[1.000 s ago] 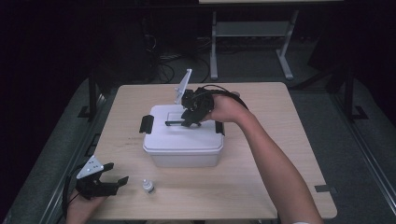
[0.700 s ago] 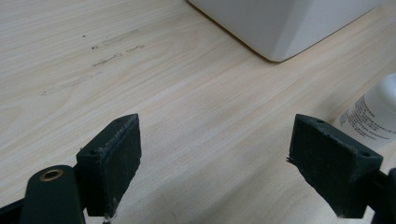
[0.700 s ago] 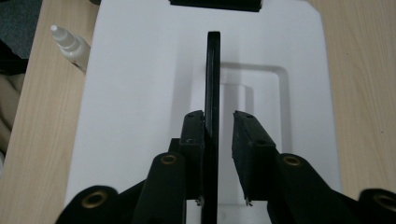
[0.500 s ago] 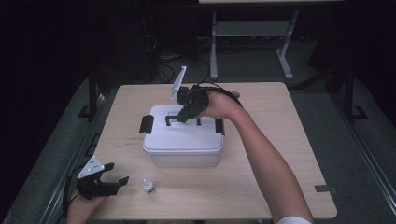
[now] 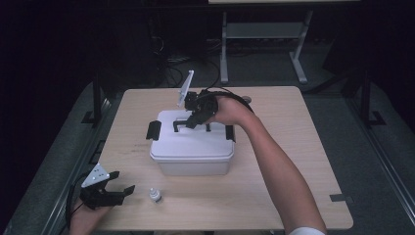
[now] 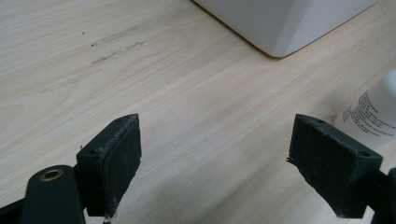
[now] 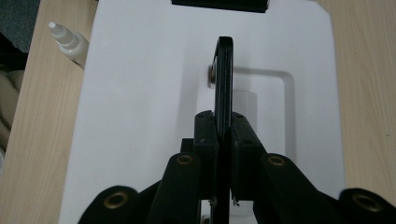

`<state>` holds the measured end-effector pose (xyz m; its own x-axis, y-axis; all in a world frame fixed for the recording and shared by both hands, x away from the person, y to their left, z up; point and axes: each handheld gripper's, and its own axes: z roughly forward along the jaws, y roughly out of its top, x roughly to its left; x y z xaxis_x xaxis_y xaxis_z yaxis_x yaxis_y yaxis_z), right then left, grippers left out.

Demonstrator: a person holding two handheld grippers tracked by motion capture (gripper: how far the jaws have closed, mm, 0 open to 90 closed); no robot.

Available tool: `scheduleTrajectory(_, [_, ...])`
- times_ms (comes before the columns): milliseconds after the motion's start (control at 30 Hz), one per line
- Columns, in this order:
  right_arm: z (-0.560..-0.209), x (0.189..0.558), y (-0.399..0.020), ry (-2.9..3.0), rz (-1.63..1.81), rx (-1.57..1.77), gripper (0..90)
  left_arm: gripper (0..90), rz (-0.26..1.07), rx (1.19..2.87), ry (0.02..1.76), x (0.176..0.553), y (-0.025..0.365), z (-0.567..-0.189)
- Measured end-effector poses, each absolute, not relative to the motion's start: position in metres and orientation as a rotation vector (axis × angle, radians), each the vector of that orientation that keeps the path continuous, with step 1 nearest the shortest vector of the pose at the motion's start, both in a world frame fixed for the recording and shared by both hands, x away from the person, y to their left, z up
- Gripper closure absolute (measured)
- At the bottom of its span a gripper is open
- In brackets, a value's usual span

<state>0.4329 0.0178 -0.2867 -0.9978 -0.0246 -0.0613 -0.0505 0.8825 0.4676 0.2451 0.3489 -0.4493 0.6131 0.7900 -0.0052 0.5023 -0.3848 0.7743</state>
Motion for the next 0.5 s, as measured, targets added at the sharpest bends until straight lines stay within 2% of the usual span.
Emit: scheduleTrajectory(500, [-0.2795, 0.4266, 0.0145, 2.957, 0.775, -0.056, 83.7, 16.7, 0.475, 2.06, 1.019, 0.2448, 0.3507, -0.4498])
